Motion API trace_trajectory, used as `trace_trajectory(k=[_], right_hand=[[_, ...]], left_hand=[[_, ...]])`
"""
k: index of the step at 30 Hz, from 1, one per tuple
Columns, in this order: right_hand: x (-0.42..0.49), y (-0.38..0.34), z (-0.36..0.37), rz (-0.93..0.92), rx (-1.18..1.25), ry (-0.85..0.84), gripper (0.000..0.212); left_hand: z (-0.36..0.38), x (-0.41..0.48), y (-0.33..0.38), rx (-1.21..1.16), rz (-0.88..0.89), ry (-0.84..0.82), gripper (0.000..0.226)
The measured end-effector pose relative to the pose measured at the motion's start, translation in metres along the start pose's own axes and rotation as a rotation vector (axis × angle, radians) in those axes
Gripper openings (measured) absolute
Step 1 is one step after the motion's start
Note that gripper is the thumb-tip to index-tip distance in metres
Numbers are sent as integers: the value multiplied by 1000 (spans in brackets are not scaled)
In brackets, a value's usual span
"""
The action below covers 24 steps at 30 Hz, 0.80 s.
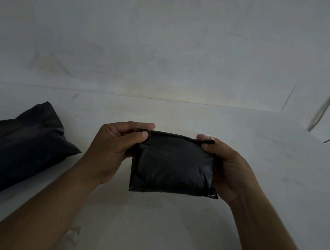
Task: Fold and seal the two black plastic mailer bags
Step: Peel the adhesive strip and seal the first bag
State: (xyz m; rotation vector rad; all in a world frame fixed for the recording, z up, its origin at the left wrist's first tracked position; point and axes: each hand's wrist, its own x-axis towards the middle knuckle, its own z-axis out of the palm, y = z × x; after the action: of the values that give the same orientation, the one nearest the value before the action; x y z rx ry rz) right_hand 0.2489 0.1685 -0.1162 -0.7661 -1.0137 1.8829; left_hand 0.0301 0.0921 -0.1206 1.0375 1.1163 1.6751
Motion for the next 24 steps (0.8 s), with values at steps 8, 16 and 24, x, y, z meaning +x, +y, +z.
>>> trace_trajectory(k=[8,16,24], right_hand=[[2,2,-3,47,47,5,23],[1,3,-1,-29,60,10,27],[-2,4,0,-79,45,5,17]], left_hand=[[3,-2,3,-7,10,-10,32],[4,-2,2,0,41,-1,33],[4,-3,1,18,68,14,34]])
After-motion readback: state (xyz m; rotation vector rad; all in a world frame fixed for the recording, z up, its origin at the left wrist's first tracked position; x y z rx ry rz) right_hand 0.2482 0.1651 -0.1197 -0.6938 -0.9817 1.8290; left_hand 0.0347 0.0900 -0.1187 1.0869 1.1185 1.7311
